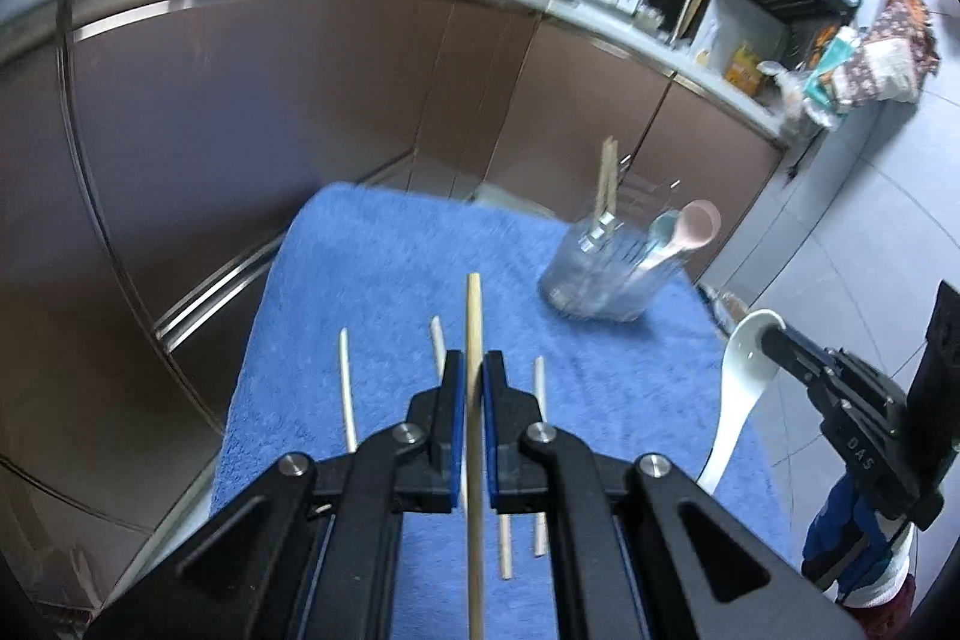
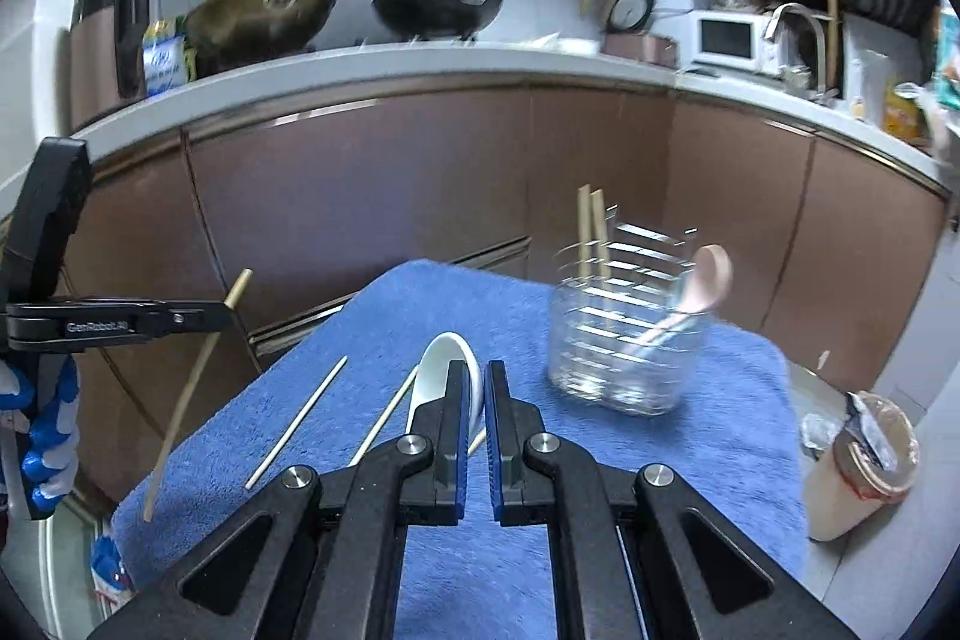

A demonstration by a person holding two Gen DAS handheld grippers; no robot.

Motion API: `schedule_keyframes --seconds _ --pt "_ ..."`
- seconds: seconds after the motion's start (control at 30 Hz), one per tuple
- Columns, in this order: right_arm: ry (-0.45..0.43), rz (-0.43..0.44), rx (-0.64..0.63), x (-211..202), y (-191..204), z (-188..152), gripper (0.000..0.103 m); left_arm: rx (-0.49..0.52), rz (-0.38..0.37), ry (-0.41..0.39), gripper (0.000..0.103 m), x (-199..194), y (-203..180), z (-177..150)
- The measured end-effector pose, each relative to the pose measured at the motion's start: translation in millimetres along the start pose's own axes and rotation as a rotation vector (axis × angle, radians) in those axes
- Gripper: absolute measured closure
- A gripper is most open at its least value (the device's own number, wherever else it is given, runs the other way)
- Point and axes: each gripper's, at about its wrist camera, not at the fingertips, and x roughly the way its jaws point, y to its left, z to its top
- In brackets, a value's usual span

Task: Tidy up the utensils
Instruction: 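Lift and carry the chopstick and white spoon over the utensil holder with both tools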

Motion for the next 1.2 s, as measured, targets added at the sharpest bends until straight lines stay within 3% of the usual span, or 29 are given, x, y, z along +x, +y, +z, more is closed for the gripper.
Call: schedule_keyframes --seconds 0.17,0.4,0.73,0.93,1.2 --pt "-0.074 -0.090 0.033 -22 -24 12 0.098 0.045 -0.037 -0.117 0.098 -22 -31 14" --pt "-0.187 -0.191 0.059 -27 -65 36 0.098 0.089 -0.112 -0.234 0.098 -11 -83 59" --pt "-0.331 -0.267 0.048 33 -107 87 0.098 0.058 -0.191 -0.455 0.098 54 -137 143" --pt "-0.315 -0.292 0.031 86 -124 85 0.098 0.038 -0.124 -0.548 0.098 117 -151 167" --pt "-0.314 -0.349 -0.060 129 -116 63 0.098 0.053 -0.056 -0.579 0.098 181 -149 148"
